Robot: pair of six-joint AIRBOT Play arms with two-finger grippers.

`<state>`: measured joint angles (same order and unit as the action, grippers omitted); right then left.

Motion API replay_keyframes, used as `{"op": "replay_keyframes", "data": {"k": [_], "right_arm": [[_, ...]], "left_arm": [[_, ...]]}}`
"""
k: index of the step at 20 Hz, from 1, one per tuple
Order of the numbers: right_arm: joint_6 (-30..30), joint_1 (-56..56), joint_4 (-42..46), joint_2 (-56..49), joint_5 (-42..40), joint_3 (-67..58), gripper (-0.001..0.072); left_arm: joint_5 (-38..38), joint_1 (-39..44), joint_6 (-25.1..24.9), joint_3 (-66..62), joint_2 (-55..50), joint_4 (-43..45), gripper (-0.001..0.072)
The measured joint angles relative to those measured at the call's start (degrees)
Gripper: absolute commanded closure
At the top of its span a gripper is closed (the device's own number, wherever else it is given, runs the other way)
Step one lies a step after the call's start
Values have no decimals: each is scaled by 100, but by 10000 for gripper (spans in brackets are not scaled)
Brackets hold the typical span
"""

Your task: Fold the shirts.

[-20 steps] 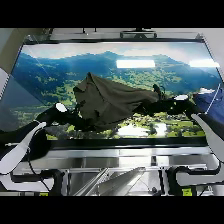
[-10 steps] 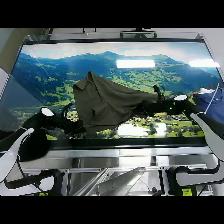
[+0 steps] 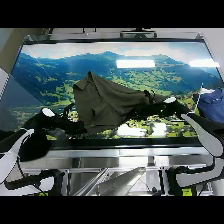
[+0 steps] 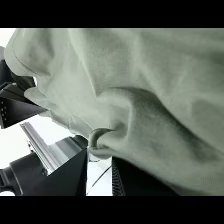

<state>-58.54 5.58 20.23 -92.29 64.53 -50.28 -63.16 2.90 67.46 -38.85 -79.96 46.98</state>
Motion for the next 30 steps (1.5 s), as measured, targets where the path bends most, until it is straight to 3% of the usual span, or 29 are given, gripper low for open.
{"op": "replay_keyframes", "data": {"k": [2, 6, 10, 14, 15, 16, 17, 19, 20, 21, 24, 30], "right_arm": [[-39, 20, -20, -15, -44, 0, 693], [-83, 24, -125, -28, -140, -63, 694], [251, -310, -883, -26, 42, -826, 694], [927, -1287, -1794, -26, -1233, -2238, 683], [1123, -1530, -1928, -26, -1633, -2529, 499], [1325, -1779, -2048, -26, -1991, -2791, 238], [1486, -2000, -2122, -24, -2208, -2975, 189], [1687, -2398, -2120, -28, -2345, -3202, 227], [1733, -2559, -2015, -28, -2273, -3268, 340], [1727, -2717, -1849, -28, -2138, -3320, 375], [1226, -3051, -1003, -28, -1329, -3388, 373], [-841, -3265, 2124, -28, 501, -3060, 368]], "left_arm": [[-26, 2, -9, 0, 0, 0, 688], [-90, 2, -81, 0, 0, 0, 688], [-216, -9, -155, 0, 0, 140, 688], [-459, -249, -175, 0, 0, 474, 688], [-507, -380, -192, -7, 0, 518, 687], [-540, -527, -201, -35, 0, 557, 687], [-555, -678, -219, -83, 0, 577, 687], [-612, -979, -260, -243, 0, 621, 687], [-638, -1130, -264, -372, 0, 623, 687], [-664, -1268, -282, -522, 0, 627, 687], [-782, -1622, -286, -1071, 0, 640, 687], [-1019, -1770, -302, -1788, -7, 645, 687]]}}
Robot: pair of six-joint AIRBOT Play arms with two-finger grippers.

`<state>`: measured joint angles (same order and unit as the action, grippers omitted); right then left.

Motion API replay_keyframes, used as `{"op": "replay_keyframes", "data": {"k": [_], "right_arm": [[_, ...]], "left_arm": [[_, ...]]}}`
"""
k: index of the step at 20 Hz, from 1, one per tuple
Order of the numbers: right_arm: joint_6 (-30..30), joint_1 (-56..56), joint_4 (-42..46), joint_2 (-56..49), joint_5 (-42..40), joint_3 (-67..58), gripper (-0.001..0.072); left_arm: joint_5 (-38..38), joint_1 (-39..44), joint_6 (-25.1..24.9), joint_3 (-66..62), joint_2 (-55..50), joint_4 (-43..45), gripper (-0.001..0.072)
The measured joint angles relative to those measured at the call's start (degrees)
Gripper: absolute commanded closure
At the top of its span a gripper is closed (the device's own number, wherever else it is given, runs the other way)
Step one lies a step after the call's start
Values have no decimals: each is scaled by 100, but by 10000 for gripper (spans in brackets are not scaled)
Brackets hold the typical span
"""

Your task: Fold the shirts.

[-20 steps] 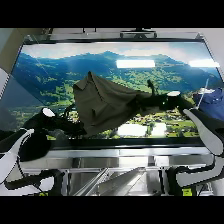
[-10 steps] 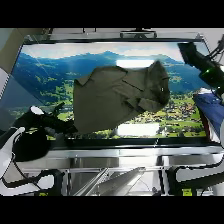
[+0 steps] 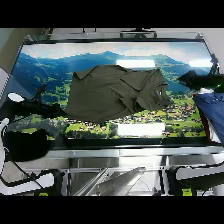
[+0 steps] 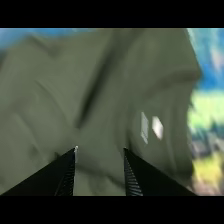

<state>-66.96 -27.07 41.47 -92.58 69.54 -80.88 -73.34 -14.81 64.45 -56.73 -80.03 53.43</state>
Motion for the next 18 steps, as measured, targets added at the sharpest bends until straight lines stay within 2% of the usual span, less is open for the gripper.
{"op": "replay_keyframes", "data": {"k": [3, 7, 10, 12, 18], "right_arm": [[-765, -2, 931, 2, 693, 619, 368], [-1226, 243, 1327, 15, 1008, 1550, 368], [-1344, 546, 1335, 17, 638, 1888, 343], [-1364, 717, 1080, 17, 293, 1982, 190], [-1438, 1073, 352, -87, -372, 2068, 195]], "left_arm": [[-37, 111, 2, -83, -28, 44, 687], [-33, 214, 2, -120, -46, 83, 688], [-22, 234, 4, -127, -46, 98, 687], [-22, 240, 4, -127, -46, 103, 687], [-15, 243, 0, -127, -46, 105, 687]]}}
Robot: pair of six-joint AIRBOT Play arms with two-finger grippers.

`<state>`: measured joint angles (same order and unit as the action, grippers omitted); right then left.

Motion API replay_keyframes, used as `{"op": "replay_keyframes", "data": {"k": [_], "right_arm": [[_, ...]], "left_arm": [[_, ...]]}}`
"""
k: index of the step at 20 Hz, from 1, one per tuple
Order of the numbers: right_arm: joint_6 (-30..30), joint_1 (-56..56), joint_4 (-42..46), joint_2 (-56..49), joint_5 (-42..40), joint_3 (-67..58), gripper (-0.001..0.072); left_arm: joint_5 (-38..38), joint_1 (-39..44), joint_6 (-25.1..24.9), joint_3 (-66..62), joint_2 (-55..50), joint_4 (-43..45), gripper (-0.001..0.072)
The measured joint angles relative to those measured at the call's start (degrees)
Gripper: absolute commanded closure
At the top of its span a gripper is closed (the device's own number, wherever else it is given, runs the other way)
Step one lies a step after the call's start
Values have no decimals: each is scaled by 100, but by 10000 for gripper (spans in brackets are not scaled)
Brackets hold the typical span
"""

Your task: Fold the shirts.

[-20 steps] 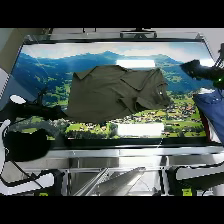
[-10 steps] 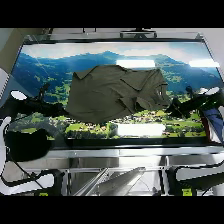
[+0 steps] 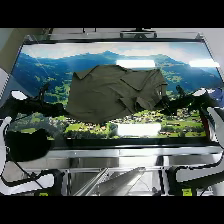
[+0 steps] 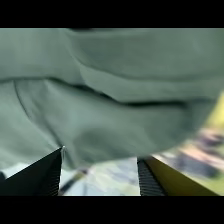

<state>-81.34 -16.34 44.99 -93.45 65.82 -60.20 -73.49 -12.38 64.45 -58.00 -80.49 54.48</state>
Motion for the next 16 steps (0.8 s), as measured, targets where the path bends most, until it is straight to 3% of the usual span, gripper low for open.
{"op": "replay_keyframes", "data": {"k": [2, 5, 6, 7, 16], "right_arm": [[-11, 105, -284, -136, -173, 7, 380], [201, 181, -723, -299, -258, 13, 433], [284, 184, -848, -326, -245, 7, 530], [337, 170, -975, -332, -125, -2, 559], [490, -275, -1248, -151, 756, -26, 545]], "left_arm": [[0, 0, -11, 0, 0, 2, 687], [-2, 0, -44, 0, 0, 2, 687], [-2, 0, -44, 0, 0, 2, 687], [-4, 0, -44, 0, 0, 2, 687], [-33, 0, -46, 0, 0, 2, 687]]}}
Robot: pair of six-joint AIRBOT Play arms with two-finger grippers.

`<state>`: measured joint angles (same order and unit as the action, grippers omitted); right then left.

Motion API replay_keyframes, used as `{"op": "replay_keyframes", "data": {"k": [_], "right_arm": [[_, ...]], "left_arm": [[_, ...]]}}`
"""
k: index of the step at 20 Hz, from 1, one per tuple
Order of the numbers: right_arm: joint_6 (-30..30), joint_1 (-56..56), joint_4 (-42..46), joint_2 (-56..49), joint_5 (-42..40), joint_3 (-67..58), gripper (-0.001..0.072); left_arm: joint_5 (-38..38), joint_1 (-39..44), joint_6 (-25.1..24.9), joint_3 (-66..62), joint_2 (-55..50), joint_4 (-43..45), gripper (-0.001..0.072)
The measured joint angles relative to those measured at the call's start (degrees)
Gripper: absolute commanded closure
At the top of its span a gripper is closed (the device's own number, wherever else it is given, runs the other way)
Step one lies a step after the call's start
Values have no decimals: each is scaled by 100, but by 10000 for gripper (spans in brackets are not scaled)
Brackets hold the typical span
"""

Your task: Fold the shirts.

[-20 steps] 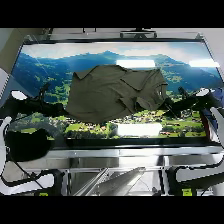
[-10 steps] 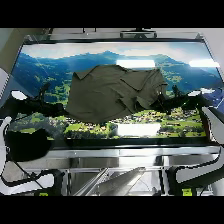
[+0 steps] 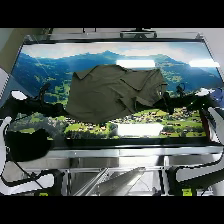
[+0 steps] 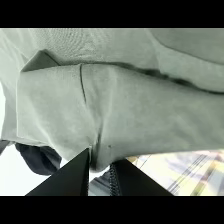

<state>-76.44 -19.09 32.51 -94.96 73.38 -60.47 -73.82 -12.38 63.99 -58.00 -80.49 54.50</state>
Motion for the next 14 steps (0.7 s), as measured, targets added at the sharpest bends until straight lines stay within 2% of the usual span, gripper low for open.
{"op": "replay_keyframes", "data": {"k": [6, 7, 11, 14], "right_arm": [[0, 26, 63, -144, -350, 11, 567], [0, 42, 63, -181, -431, 11, 695], [175, 57, 74, -146, -535, 13, 694], [564, 35, 76, 367, -321, 13, 694]], "left_arm": [[-13, 0, 0, 0, 0, 0, 687], [-13, 0, -2, 0, 0, -2, 687], [-9, -11, -2, -7, 17, -28, 687], [-4, -48, -24, -7, 321, -225, 687]]}}
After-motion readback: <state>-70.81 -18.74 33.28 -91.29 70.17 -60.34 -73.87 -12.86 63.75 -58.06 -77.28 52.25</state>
